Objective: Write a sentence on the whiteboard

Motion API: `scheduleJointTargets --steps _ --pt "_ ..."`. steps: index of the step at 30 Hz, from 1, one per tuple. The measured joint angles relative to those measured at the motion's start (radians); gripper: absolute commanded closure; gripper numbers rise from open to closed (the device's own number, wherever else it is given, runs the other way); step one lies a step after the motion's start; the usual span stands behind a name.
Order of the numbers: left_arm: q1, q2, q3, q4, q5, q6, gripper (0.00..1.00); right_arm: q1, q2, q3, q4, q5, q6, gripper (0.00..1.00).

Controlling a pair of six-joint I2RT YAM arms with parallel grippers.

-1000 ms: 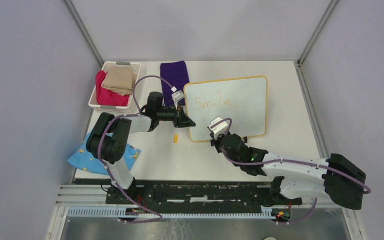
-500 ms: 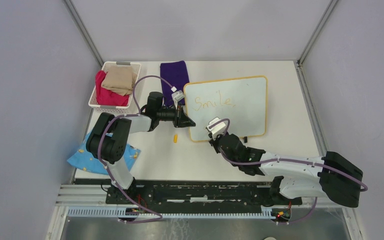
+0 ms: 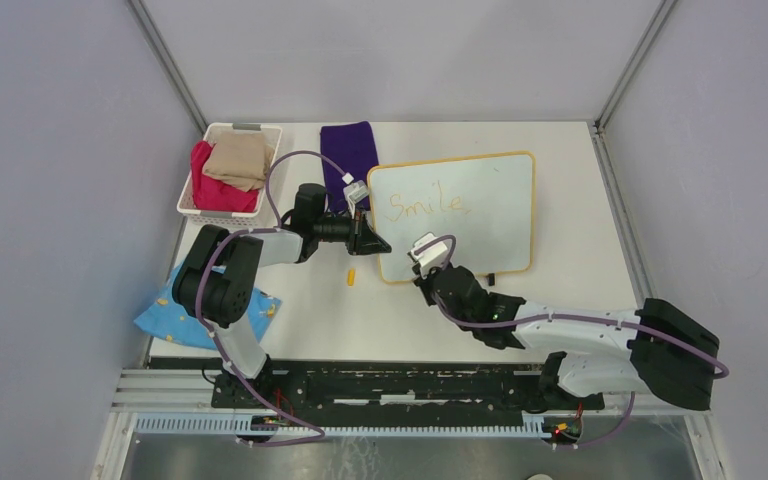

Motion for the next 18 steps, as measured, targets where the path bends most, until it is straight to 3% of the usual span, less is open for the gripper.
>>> scheduleJointTargets --steps 12,18 --pt "-0.001 0.000 0.000 0.000 0.000 0.000 0.98 0.000 0.033 0.055 0.002 0.002 0.000 1.00" --pt "-0.001 0.000 0.000 0.000 0.000 0.000 0.98 0.000 -0.078 0.038 0.000 -0.004 -0.001 1.00"
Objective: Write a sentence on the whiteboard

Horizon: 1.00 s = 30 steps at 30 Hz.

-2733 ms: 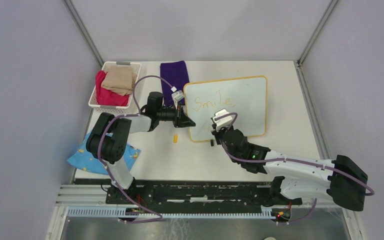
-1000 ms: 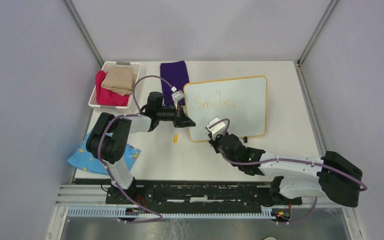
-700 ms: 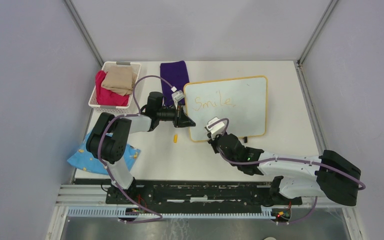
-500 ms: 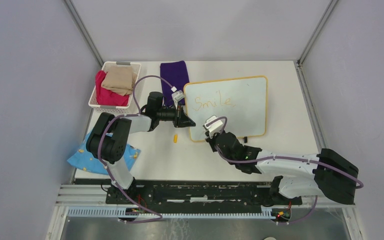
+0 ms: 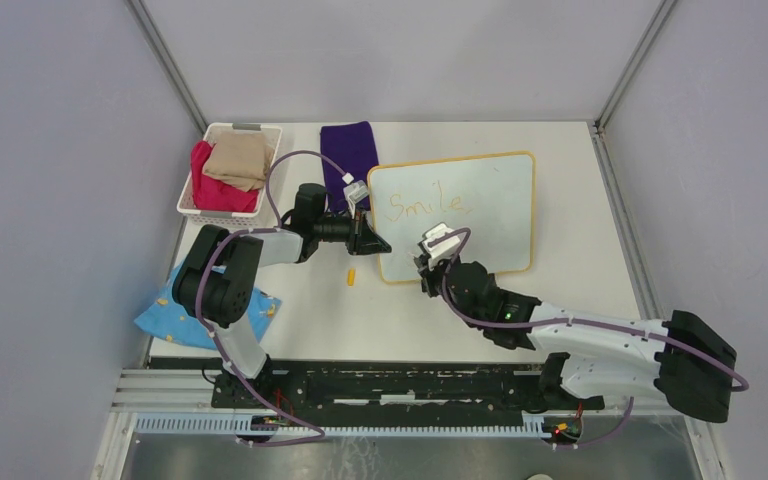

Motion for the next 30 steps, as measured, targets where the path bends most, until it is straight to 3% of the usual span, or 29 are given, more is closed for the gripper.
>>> scheduleJointTargets --steps 30 --pt "0.000 0.001 0.002 -0.003 -0.001 0.000 0.98 -0.054 0.010 -0.018 -0.028 0.050 0.005 1.00"
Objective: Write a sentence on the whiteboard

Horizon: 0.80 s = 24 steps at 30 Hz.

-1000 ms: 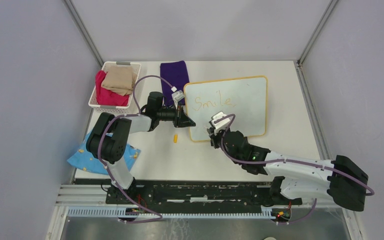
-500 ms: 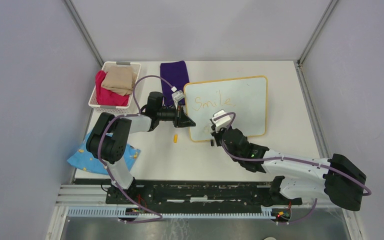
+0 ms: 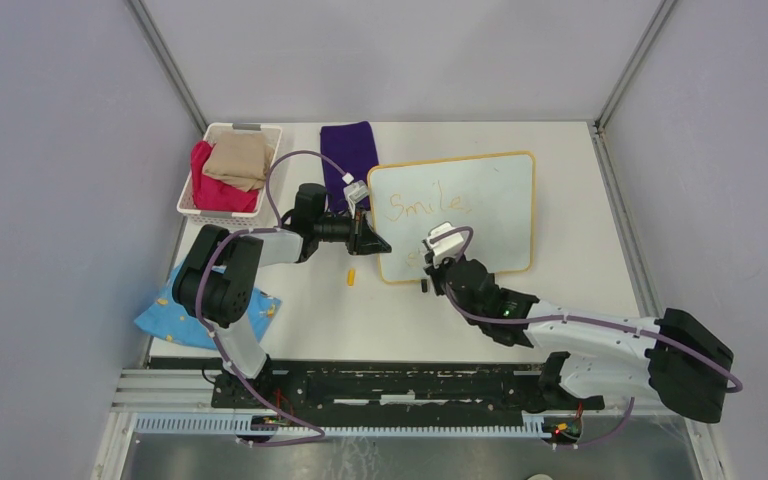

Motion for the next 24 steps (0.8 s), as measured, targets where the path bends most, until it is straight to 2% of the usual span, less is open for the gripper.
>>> scheduleJointTargets --steps 24 --pt "0.000 0.001 0.002 -0.001 0.000 0.000 0.98 0.000 -0.073 -0.087 -0.035 -0.018 0.040 1.00"
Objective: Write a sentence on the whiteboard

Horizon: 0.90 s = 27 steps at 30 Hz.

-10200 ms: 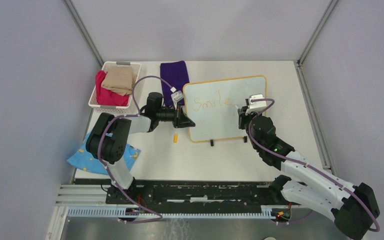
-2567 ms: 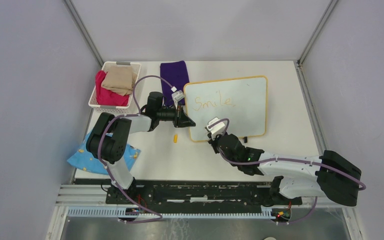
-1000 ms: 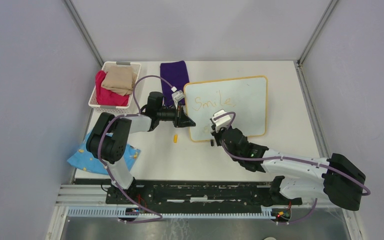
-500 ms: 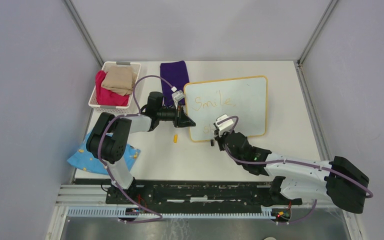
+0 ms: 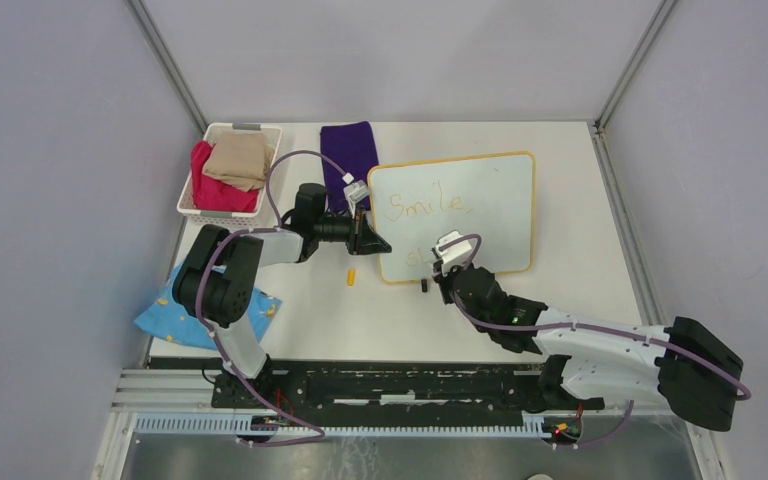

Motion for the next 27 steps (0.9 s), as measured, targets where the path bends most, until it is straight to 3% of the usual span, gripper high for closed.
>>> scheduleJointTargets --steps 12,27 --pt "-0.001 0.002 0.002 -0.001 0.000 0.000 0.98 -0.006 -0.051 0.000 0.029 -0.053 -0.019 1.00" --pt "-0.001 0.002 0.002 -0.001 0.000 0.000 0.98 -0.007 0.040 0.031 0.049 -0.041 -0.026 1.00"
